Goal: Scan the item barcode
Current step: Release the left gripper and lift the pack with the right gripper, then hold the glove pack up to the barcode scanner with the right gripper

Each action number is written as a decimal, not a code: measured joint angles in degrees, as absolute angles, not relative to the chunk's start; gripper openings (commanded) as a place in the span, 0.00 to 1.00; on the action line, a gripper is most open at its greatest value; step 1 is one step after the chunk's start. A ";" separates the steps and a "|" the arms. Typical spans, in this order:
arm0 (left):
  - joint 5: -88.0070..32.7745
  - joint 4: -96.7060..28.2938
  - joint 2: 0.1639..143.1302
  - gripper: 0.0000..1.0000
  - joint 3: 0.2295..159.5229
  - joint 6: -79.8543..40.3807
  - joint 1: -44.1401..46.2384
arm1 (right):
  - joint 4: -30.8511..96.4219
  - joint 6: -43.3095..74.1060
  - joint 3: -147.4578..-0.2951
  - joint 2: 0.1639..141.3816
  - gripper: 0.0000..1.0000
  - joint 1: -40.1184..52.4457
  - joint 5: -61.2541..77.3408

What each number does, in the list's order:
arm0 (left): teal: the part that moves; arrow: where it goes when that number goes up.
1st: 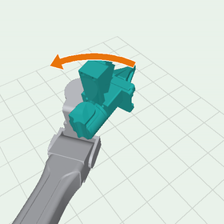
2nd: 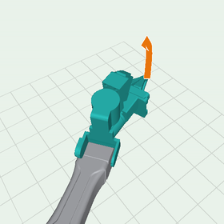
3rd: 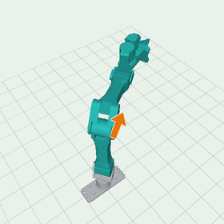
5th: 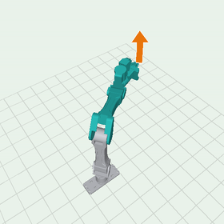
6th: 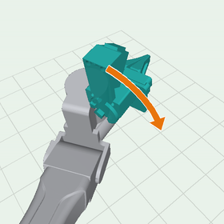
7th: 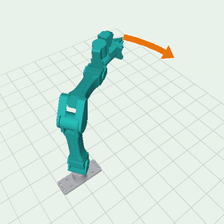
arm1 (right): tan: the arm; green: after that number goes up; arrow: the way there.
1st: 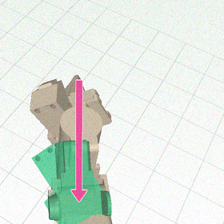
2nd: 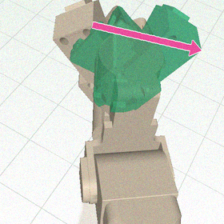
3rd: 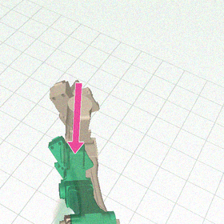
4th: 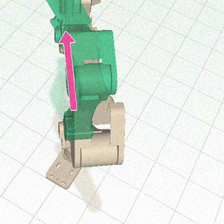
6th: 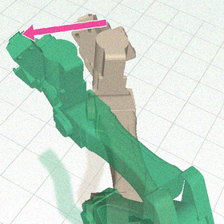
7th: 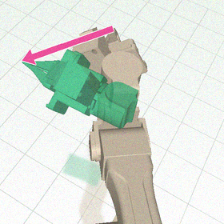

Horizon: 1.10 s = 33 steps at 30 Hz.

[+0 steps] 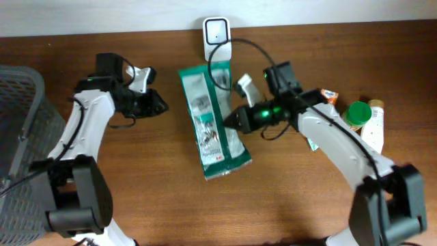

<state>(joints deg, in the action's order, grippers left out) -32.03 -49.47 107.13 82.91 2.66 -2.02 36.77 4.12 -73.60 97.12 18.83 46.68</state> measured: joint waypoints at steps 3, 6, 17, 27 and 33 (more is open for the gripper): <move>-30.46 -47.77 107.26 0.96 82.89 2.76 -4.71 | 41.69 2.83 -78.74 94.61 0.04 18.83 46.68; -28.27 -47.11 107.26 0.99 82.89 3.01 -5.21 | 46.59 1.93 -81.41 94.37 0.04 18.83 46.63; -24.32 -47.07 107.26 0.99 82.89 3.01 -5.21 | 38.09 1.21 -86.72 94.24 0.04 24.03 4.73; -23.70 -47.03 107.26 0.99 82.83 3.01 -5.21 | -20.71 -46.92 -87.29 114.19 0.04 30.33 -50.98; -23.70 -47.09 107.26 0.99 82.83 3.01 -5.17 | -48.42 -67.70 -87.61 127.68 0.04 26.41 -48.45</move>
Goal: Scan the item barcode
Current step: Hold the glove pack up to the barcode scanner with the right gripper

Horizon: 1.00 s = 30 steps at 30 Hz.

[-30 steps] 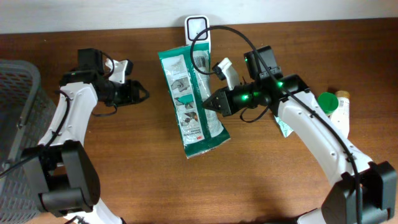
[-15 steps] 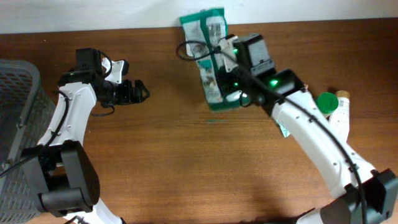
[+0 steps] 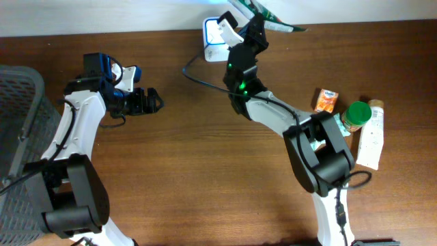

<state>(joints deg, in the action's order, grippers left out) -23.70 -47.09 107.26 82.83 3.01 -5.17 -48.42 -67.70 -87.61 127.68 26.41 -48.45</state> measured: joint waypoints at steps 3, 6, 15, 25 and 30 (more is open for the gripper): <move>-23.70 -47.09 107.26 0.99 82.83 3.01 -5.17 | -48.45 -69.63 -87.61 130.56 0.04 25.06 -44.21; -23.70 -47.11 107.26 0.99 82.83 3.01 -5.17 | -48.47 -70.57 -87.66 131.61 0.04 24.99 -39.72; -23.70 -47.09 107.26 0.99 82.83 3.01 -5.17 | -46.92 -73.73 -99.33 141.78 0.04 23.94 -37.60; -23.70 -47.09 107.26 0.99 82.83 3.01 -5.17 | -46.78 -73.78 -99.44 141.82 0.04 22.48 -38.74; -23.68 -47.05 107.26 0.99 82.83 3.01 -5.17 | -39.11 -72.38 -99.57 140.64 0.04 22.63 -39.29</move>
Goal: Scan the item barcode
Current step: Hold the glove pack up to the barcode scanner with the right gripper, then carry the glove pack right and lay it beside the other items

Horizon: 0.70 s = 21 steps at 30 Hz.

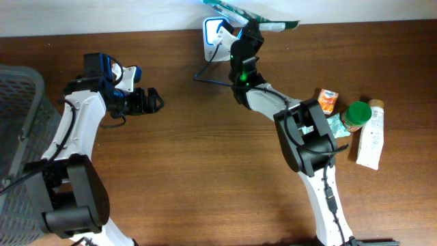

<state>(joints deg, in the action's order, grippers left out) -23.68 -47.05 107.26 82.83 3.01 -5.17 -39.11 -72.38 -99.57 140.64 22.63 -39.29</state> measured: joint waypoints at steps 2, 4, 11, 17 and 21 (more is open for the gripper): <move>-23.68 -47.07 107.26 0.99 82.83 3.01 -5.17 | -32.88 -69.28 -99.53 136.79 0.04 22.81 -39.55; -23.70 -47.13 107.26 0.99 82.83 3.01 -5.17 | -25.63 -65.36 -99.59 131.15 0.04 22.92 -39.57; -23.68 -47.11 107.26 0.99 82.83 3.01 -5.17 | 19.68 -35.46 -101.36 103.96 0.04 24.03 -24.99; -23.70 -47.11 107.26 0.99 82.83 3.01 -5.17 | 49.45 -12.49 -101.25 96.75 0.04 24.05 6.44; -23.70 -47.09 107.26 0.99 82.83 3.01 -5.17 | 62.22 -9.54 -101.08 95.92 0.04 23.49 18.11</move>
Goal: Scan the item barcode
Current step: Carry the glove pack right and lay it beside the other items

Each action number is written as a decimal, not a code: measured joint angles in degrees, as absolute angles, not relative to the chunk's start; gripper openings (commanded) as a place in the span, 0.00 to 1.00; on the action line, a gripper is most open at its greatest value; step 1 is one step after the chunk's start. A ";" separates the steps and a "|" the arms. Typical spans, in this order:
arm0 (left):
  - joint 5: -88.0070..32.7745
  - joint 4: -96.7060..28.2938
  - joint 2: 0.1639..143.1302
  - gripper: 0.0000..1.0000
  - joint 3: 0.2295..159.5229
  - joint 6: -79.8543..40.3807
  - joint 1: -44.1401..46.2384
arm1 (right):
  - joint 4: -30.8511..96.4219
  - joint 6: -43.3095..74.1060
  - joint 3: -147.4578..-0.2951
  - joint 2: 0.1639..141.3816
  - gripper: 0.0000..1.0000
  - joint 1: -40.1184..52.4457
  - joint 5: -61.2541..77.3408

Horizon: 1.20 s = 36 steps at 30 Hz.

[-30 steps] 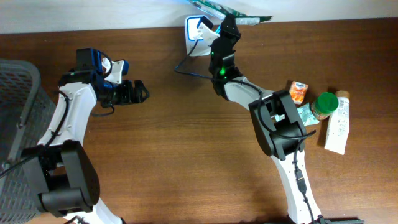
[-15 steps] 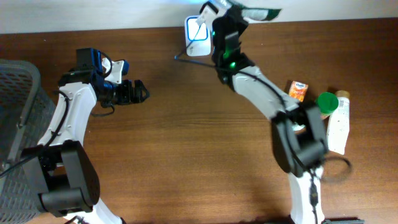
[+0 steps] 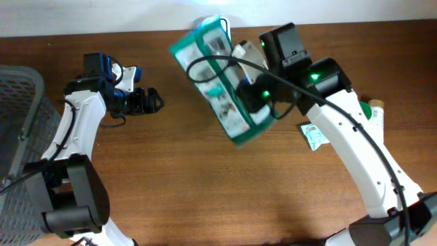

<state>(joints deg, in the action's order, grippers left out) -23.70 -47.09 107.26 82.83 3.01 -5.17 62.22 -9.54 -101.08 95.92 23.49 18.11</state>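
Observation:
A green-and-clear packet (image 3: 220, 80) hangs high above the table, tilted, its long side running from back left to front right. My right gripper (image 3: 251, 97) is shut on the packet's right edge, with the arm reaching in from the right. The white scanner (image 3: 222, 26) at the table's back edge is mostly hidden behind the packet. No barcode can be made out. My left gripper (image 3: 151, 101) hovers over the left part of the table, open and holding nothing.
A grey mesh basket (image 3: 17, 130) stands at the left edge. At the right, partly behind my right arm, are a green-lidded jar (image 3: 365, 109), a white tube (image 3: 377, 119) and a small flat sachet (image 3: 315, 135). A black cable loops in front of the packet.
The right arm has come away from the back edge. The packet, then held flat over the scanner, now hangs tilted over the table's middle, nearer the camera. The left arm has not moved.
The packet first lay flat on the table in front of the scanner, my right gripper at its right edge. Then it was held up at the back edge beside the scanner, then above it. Now it hangs tilted over the middle of the table.

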 measured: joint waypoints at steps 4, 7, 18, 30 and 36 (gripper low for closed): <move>-23.70 -47.09 107.26 0.99 82.83 3.01 -5.17 | 71.22 -8.75 -100.88 95.81 0.04 13.80 22.63; -23.70 -47.11 107.26 0.99 82.83 3.01 -5.17 | 72.93 -8.03 -96.88 95.26 0.04 7.11 23.70; -23.70 -47.07 107.26 0.99 82.83 3.01 -5.17 | 59.02 -0.16 -70.85 95.15 0.58 -20.99 21.56; -23.70 -47.11 107.26 0.99 82.83 3.01 -5.17 | 73.76 -3.03 -88.95 81.34 0.90 -12.40 24.38; -23.70 -47.09 107.26 0.99 82.83 3.01 -5.17 | 78.46 -3.70 -90.21 66.26 0.98 -1.48 24.77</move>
<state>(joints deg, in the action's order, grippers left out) -23.70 -47.09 107.26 82.83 3.01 -5.17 78.46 -3.70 -90.21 66.26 -1.48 24.77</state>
